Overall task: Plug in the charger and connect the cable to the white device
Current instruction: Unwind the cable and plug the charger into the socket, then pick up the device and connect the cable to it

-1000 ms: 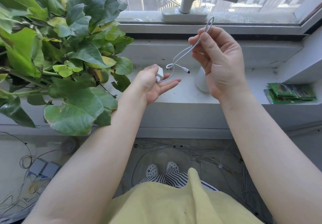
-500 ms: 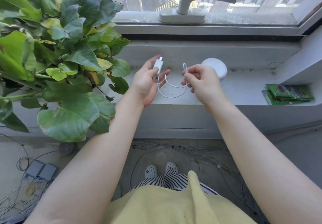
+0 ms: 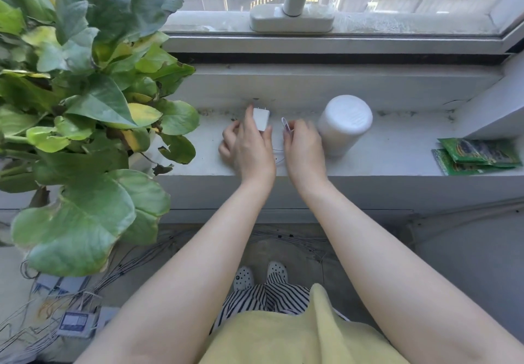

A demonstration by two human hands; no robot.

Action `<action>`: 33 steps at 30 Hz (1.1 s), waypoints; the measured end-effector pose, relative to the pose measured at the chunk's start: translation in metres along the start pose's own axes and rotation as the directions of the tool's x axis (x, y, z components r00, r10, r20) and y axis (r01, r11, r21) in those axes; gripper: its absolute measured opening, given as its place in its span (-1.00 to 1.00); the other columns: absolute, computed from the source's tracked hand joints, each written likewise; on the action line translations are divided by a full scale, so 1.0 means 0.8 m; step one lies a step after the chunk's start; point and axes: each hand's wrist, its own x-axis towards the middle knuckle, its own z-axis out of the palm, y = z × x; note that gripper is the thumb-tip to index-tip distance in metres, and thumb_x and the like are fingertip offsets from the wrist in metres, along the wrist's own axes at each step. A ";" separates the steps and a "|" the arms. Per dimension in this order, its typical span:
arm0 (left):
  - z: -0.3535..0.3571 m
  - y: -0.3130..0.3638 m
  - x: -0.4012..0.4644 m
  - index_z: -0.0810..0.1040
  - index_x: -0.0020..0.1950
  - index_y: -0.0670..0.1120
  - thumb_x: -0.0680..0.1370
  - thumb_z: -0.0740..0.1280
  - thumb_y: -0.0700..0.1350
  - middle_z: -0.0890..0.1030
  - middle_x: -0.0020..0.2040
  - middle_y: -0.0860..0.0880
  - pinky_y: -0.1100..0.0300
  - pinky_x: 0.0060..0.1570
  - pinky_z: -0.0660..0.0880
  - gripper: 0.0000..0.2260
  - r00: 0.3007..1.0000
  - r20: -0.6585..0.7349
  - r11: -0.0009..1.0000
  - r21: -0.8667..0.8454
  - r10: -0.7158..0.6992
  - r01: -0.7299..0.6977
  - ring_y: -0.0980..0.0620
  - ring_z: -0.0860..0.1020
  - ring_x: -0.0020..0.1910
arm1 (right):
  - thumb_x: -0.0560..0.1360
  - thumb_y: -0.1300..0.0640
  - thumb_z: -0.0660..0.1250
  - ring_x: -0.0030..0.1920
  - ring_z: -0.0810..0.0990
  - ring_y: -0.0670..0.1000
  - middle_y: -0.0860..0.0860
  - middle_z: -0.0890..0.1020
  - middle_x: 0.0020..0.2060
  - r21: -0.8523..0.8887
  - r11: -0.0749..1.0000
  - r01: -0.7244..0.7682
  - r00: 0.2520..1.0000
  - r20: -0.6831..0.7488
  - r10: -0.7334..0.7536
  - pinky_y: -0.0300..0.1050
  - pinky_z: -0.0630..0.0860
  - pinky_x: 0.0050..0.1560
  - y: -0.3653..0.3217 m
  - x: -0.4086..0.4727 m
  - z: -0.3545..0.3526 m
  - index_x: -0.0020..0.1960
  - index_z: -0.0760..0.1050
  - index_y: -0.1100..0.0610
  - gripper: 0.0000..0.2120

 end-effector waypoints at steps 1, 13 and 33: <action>0.002 -0.002 0.000 0.31 0.46 0.05 0.57 0.21 0.07 0.64 0.14 0.04 0.05 0.19 0.14 -0.55 1.000 -0.028 0.999 0.041 0.006 -0.005 -0.05 0.31 0.34 | 0.60 0.19 0.16 0.02 0.55 0.25 0.23 0.53 0.08 -0.033 0.999 0.012 1.000 0.000 -0.012 0.06 0.44 -0.02 0.000 0.000 0.000 0.10 0.49 0.29 -0.79; 0.001 -0.012 0.005 0.39 0.40 0.05 0.49 0.29 0.16 0.47 0.27 -0.05 0.02 0.14 0.23 -0.50 0.994 -0.108 0.982 0.182 -0.035 0.054 -0.13 0.39 0.22 | 0.58 0.20 0.21 0.03 0.57 0.24 0.22 0.46 0.17 -0.139 0.984 0.108 0.994 0.021 -0.106 0.00 0.47 0.00 0.004 -0.003 0.001 0.28 0.43 0.30 -0.69; -0.035 0.021 -0.001 0.39 0.44 -0.06 0.54 0.23 0.16 0.44 0.28 -0.07 0.18 0.22 0.23 -0.47 0.955 -0.065 0.939 -0.176 0.289 -0.295 -0.07 0.37 0.22 | 0.58 0.11 0.21 -0.11 0.49 -0.04 0.09 0.49 0.10 0.042 0.922 0.384 0.888 -0.289 -0.357 -0.33 0.40 -0.12 0.016 -0.056 -0.123 0.28 0.50 0.18 -0.69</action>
